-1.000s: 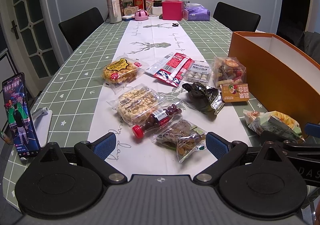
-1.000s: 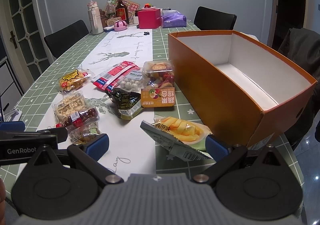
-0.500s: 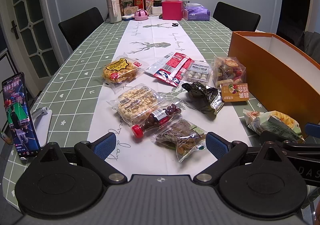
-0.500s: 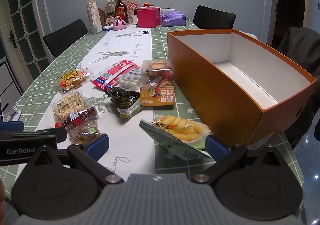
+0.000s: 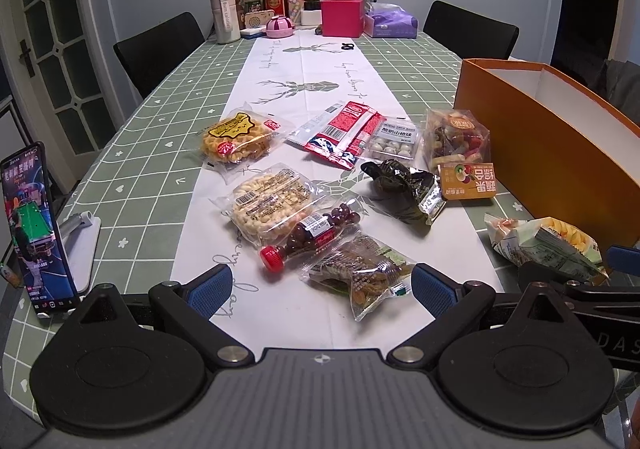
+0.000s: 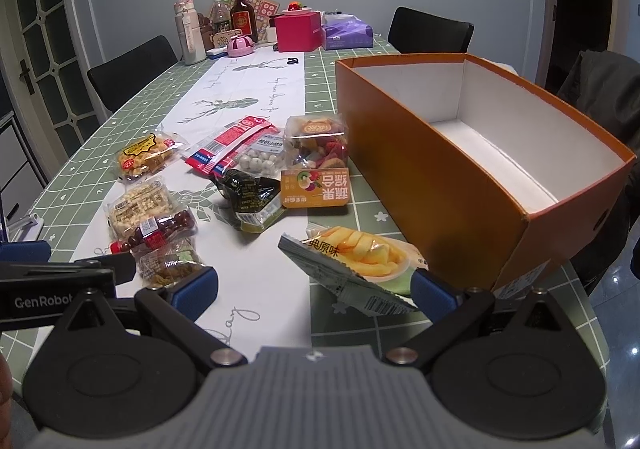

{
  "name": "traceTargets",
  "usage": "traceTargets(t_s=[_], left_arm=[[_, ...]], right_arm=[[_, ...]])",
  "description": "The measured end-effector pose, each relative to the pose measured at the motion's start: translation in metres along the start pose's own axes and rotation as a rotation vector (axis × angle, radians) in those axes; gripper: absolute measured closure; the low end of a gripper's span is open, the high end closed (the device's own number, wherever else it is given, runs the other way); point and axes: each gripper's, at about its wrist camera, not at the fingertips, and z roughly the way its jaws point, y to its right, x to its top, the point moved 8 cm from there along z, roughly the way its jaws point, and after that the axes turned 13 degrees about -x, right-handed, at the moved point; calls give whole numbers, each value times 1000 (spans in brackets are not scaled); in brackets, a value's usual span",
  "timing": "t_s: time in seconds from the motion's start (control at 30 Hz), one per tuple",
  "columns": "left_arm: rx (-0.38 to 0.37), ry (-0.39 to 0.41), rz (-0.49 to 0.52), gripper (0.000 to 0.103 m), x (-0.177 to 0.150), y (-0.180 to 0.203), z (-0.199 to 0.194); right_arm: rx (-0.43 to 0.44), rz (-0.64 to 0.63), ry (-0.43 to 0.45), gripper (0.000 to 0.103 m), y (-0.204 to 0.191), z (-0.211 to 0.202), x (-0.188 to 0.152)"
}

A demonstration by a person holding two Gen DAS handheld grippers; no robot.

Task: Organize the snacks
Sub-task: 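Close right tool on yellow dried-fruit bag while left tool grasps brown nut bag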

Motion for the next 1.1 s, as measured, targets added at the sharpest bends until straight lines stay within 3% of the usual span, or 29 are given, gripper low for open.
traceTargets(t_s=[0.23,0.47,0.7,0.93,1.1], left_arm=[[-28,-14,-35,0,6,-8,14],[-64,-51,-41,0,1,-5,33],[-89,-77,-75,0,-2,-5,47],[-90,-82,-83,0,-4,0,59],[-86,-89,-78,0,-5,3,69]], right_arm=[[24,-78,47,3,-2,1,5],[-19,-242,240,3,-1,3,14],[-20,-304,240,3,4,21,18],[-47,-496,283,4,-11,26,2],[-81,-561,285,9,-13,35,-7]])
